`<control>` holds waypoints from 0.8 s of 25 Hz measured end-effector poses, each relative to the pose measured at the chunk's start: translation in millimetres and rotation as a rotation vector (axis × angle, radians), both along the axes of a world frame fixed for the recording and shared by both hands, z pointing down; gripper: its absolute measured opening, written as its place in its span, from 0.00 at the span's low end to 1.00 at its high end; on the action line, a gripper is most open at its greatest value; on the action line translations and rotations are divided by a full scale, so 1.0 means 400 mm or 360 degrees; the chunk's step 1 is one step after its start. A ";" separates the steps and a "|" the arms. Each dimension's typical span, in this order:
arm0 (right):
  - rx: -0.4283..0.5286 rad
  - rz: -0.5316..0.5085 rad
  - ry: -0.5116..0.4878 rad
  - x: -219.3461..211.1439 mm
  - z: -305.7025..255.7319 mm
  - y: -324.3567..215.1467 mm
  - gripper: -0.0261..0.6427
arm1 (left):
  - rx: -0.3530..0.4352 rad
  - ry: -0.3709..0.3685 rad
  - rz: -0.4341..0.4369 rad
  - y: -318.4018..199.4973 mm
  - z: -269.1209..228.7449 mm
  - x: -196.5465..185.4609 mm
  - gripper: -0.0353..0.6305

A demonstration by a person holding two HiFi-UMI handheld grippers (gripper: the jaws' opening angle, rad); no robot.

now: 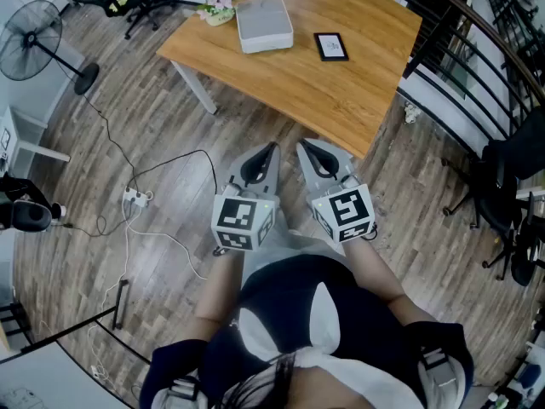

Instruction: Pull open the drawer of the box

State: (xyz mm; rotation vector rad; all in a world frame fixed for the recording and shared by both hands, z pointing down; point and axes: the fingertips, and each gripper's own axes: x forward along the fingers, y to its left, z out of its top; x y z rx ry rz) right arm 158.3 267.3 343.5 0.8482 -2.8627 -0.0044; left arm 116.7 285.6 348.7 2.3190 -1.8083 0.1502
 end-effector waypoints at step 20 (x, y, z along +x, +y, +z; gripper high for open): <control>-0.0052 0.0077 -0.0091 -0.208 -0.024 -0.339 0.04 | -0.0034 0.0015 0.0027 -0.328 -0.002 -0.236 0.08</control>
